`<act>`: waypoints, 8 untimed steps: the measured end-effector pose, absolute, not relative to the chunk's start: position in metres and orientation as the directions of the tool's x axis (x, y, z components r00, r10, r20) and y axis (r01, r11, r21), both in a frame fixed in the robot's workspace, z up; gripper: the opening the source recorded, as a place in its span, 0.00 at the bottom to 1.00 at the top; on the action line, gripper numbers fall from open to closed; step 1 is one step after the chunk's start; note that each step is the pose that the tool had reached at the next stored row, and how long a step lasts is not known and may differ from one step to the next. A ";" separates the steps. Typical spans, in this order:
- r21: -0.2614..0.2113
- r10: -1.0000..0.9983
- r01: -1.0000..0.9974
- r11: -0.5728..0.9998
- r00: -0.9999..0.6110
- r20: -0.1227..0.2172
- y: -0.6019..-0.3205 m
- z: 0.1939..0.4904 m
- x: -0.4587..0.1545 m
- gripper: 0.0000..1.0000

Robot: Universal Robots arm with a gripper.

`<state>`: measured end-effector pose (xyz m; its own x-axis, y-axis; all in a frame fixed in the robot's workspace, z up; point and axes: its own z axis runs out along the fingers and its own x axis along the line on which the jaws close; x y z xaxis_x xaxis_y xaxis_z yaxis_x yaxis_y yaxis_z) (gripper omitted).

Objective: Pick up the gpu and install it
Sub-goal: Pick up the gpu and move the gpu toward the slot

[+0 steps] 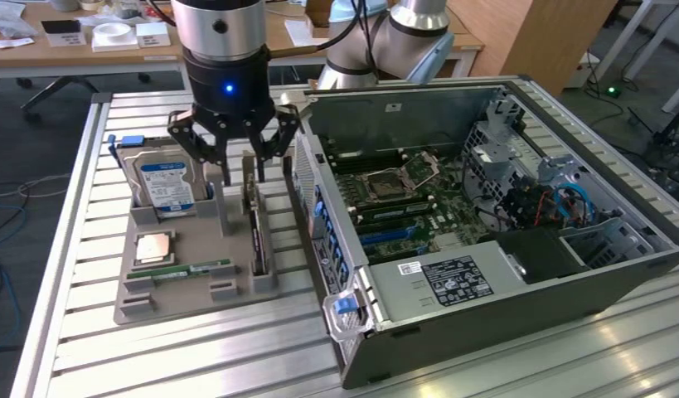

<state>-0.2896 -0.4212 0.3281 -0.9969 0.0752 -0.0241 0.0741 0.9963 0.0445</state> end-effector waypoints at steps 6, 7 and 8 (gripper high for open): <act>0.045 0.075 0.074 0.996 -0.997 -0.024 -0.422 0.324 -0.290 0.47; 0.044 0.075 0.074 0.996 -0.997 -0.024 -0.422 0.323 -0.290 0.47; 0.044 0.075 0.074 0.996 -0.997 -0.024 -0.422 0.322 -0.290 0.47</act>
